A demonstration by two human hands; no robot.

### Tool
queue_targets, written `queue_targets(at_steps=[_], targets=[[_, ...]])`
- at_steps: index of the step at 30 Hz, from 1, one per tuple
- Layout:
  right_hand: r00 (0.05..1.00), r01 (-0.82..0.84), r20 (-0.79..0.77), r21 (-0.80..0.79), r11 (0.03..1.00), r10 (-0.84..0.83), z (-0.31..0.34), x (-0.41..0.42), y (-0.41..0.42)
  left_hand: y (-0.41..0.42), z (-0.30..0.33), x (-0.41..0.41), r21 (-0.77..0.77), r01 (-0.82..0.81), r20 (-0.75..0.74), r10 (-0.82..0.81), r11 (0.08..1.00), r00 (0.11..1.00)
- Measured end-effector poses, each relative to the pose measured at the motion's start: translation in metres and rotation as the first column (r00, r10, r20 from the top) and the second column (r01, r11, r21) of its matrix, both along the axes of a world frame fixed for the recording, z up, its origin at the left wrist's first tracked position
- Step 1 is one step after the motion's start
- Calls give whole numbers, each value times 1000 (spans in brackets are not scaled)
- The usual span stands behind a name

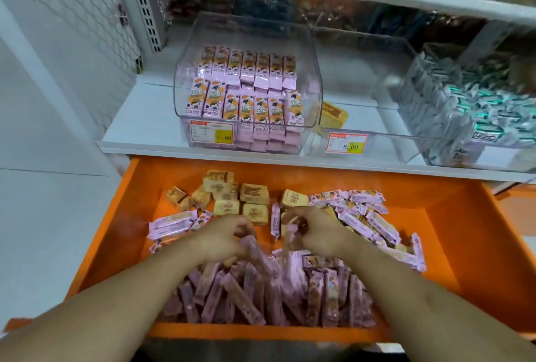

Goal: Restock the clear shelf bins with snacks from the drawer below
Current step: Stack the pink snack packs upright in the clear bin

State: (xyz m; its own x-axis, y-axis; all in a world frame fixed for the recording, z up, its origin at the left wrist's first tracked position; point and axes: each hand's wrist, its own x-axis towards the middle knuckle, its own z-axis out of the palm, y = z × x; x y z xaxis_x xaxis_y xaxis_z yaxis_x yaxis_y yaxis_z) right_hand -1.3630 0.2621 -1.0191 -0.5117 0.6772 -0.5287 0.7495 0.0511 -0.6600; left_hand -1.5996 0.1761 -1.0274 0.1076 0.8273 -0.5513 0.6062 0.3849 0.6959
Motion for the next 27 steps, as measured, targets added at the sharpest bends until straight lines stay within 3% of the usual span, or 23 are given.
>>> queue_targets(at_steps=[3,7,13,15,17,22,27], targets=[[998,-31,-50,117,993,37,63,-8,8,7,57,-2,62,-96,117,88,993,989],[974,11,-224,160,987,26,139,-7,5,5,130,-2,169,-241,280,188,956,942],[807,129,-576,-43,991,-130,189,-7,-20,-14,187,9,44,-492,639,354,870,683],[759,151,-631,-68,986,-160,190,-12,-23,-14,191,17,-32,-581,700,433,813,568],[715,176,-673,-91,980,-191,185,-17,-23,-10,190,21,-82,-642,702,501,763,506],[633,254,-715,-171,952,-297,177,-22,-14,-3,186,22,-64,-568,655,464,820,596],[616,346,-719,-119,931,-321,180,-21,4,11,189,8,-97,-584,704,470,806,533]])
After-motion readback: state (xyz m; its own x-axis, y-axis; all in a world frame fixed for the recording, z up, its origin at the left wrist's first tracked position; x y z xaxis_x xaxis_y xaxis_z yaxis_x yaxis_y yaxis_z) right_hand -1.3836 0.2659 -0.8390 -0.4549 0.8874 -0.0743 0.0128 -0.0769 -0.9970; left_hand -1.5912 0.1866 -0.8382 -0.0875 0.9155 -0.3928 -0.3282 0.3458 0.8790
